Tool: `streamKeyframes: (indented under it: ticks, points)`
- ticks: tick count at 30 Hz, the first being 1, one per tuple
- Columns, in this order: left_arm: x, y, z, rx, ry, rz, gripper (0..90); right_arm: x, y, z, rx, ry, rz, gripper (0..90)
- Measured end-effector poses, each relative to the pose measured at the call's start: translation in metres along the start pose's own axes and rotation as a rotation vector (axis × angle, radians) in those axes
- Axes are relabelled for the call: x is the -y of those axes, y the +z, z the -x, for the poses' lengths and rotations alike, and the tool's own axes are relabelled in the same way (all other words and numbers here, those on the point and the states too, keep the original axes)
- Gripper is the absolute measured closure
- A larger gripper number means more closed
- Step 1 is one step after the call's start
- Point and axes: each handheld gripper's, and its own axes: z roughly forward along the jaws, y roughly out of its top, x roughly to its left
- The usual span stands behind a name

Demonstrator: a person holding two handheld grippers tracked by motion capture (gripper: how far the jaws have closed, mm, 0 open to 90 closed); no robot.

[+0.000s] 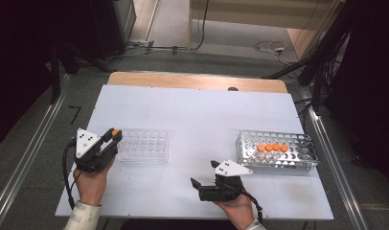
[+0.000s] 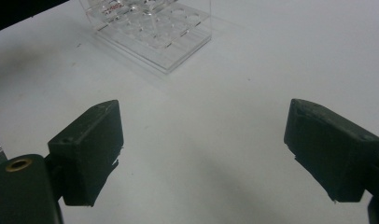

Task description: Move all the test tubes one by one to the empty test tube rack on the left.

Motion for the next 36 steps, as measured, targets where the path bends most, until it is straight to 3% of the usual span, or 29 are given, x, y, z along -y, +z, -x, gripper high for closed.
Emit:
streamKeyframes:
  ticks: [9, 19, 36]
  points:
    - [0.004, -0.001, 0.003, -0.013, 0.018, 0.021, 70.4, 0.000, 0.000, 0.000, -0.002, 0.000, -0.003, 10.4]
    - [0.011, -0.002, 0.003, -0.019, 0.003, 0.042, 70.4, 0.000, -0.001, 0.001, -0.004, 0.001, -0.006, 10.6]
    - [0.023, 0.004, 0.007, -0.035, 0.031, -0.007, 69.6, 0.000, 0.000, 0.001, -0.006, 0.004, -0.009, 10.6]
